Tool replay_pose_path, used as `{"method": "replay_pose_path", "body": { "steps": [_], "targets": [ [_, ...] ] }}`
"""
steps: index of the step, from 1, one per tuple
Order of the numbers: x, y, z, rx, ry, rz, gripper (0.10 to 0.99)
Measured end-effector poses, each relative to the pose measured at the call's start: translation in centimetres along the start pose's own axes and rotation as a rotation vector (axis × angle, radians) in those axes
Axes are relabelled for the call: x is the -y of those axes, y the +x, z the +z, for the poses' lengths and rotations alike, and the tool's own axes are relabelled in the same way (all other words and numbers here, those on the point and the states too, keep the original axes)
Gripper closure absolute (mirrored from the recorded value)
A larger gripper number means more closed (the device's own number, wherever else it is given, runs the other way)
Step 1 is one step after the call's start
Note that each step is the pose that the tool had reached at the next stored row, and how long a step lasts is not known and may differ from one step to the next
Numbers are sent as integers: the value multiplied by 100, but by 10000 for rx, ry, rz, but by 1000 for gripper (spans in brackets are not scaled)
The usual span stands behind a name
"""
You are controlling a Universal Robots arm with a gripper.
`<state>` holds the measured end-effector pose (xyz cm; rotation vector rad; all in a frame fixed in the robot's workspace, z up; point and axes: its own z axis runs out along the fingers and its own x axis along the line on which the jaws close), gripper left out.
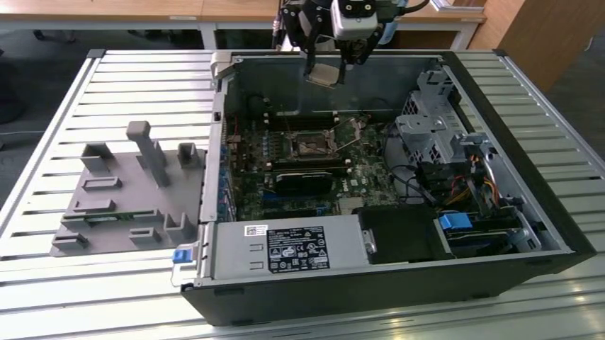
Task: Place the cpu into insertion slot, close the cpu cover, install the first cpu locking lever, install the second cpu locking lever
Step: 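Place the cpu into insertion slot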
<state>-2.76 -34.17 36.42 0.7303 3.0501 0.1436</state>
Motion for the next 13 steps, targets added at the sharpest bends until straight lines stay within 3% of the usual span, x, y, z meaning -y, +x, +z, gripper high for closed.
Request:
{"method": "replay_pose_path", "body": {
  "steps": [13],
  "targets": [
    [0, 0, 1, 29, -6, 324, 545]
  ]
}}
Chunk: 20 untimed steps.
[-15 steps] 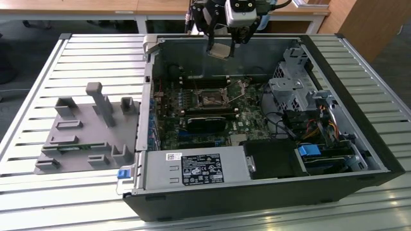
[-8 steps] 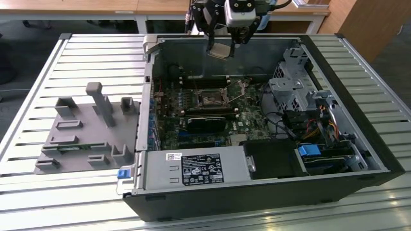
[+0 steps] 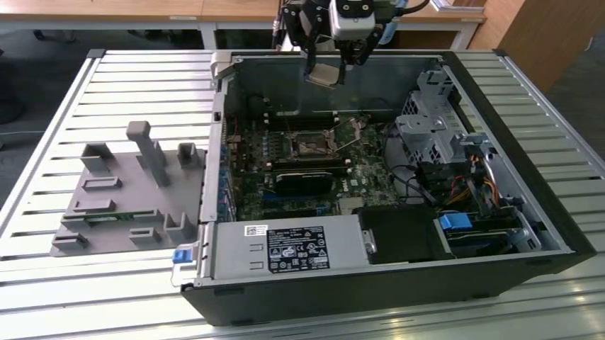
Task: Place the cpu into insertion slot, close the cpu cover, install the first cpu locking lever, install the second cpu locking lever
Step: 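Place the cpu into insertion slot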
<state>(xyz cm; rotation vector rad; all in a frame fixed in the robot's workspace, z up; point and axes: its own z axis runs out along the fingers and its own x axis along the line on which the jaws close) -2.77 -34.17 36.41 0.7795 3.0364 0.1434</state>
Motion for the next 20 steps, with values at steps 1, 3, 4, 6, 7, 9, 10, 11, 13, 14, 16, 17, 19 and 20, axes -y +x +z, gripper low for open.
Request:
{"method": "replay_pose_path", "body": {
  "steps": [1, 3, 4, 6, 7, 9, 10, 11, 13, 14, 16, 17, 19, 20],
  "targets": [
    [0, 0, 0, 3, 0, 29, 545],
    [0, 0, 0, 7, -2, 75, 545],
    [0, 0, 1, 8, -2, 96, 545],
    [0, 0, 1, 13, -3, 147, 545],
    [0, 0, 2, 19, -3, 195, 545],
    [0, 0, 4, 34, -4, 357, 545],
    [0, 0, 5, 42, -5, 444, 545],
    [0, 0, 6, 50, -7, 539, 545],
    [0, 0, 9, 66, -11, 721, 545],
    [0, 0, 11, 75, -13, 818, 545],
    [1, 0, 13, 93, -15, 1011, 545],
    [1, 0, 15, 100, -17, 1096, 545],
    [1, 0, 17, 113, -20, 1240, 545],
    [1, 0, 19, 118, -20, 1300, 545]
  ]
}}
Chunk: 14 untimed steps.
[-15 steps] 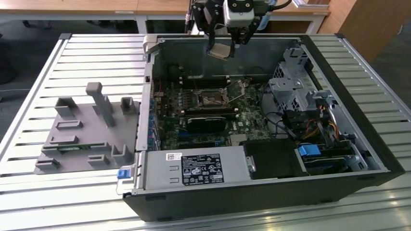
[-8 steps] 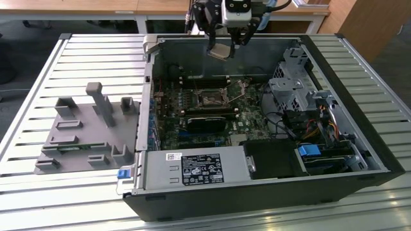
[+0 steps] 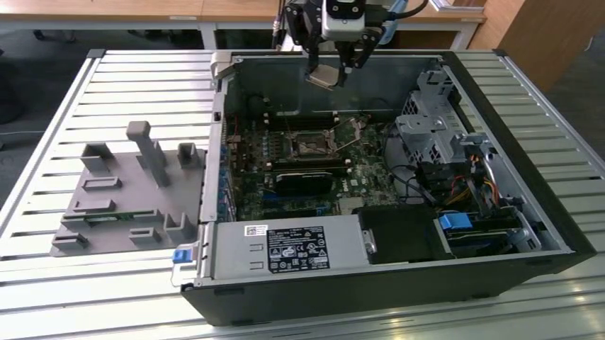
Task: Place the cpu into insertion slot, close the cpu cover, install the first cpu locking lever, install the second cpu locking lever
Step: 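Place the cpu into insertion slot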
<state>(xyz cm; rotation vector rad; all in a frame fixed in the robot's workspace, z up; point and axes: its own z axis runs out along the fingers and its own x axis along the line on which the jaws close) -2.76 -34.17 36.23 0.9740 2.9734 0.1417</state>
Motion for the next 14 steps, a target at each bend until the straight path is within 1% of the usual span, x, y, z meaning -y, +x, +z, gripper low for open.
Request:
{"method": "replay_pose_path", "body": {
  "steps": [14],
  "targets": [
    [1, 0, 7, 41, -10, 461, 545]
  ]
}}
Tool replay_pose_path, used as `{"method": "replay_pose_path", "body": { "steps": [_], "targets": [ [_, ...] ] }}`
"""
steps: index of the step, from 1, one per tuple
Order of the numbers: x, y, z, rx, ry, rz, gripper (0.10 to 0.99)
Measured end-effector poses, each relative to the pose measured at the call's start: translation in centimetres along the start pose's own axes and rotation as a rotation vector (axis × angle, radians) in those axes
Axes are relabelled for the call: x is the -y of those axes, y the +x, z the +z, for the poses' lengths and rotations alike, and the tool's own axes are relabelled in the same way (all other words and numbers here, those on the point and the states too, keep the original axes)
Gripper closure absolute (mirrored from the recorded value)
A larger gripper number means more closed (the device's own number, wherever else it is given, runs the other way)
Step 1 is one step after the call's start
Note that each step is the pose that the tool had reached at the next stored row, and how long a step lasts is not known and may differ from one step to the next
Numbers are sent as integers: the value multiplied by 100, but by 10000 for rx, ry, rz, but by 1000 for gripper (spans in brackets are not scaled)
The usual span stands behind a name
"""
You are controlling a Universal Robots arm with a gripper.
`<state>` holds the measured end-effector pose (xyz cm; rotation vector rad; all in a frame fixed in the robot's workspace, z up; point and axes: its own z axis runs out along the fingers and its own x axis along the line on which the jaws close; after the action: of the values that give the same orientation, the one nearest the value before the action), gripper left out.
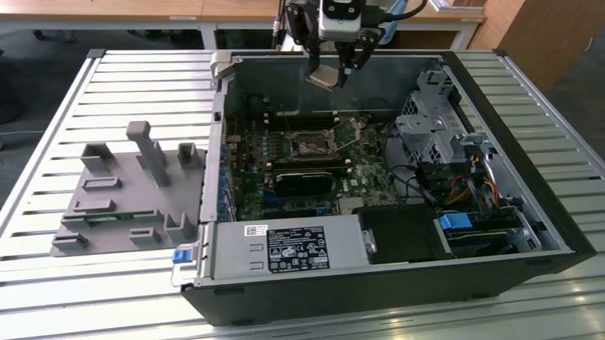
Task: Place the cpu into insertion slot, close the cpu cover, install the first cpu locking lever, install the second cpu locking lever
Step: 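Place the cpu into insertion slot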
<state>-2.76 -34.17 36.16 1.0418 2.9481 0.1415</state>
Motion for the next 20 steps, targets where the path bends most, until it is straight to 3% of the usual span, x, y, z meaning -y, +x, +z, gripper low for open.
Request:
{"method": "replay_pose_path", "body": {
  "steps": [20],
  "targets": [
    [1, 0, 6, 40, -7, 444, 545]
  ]
}}
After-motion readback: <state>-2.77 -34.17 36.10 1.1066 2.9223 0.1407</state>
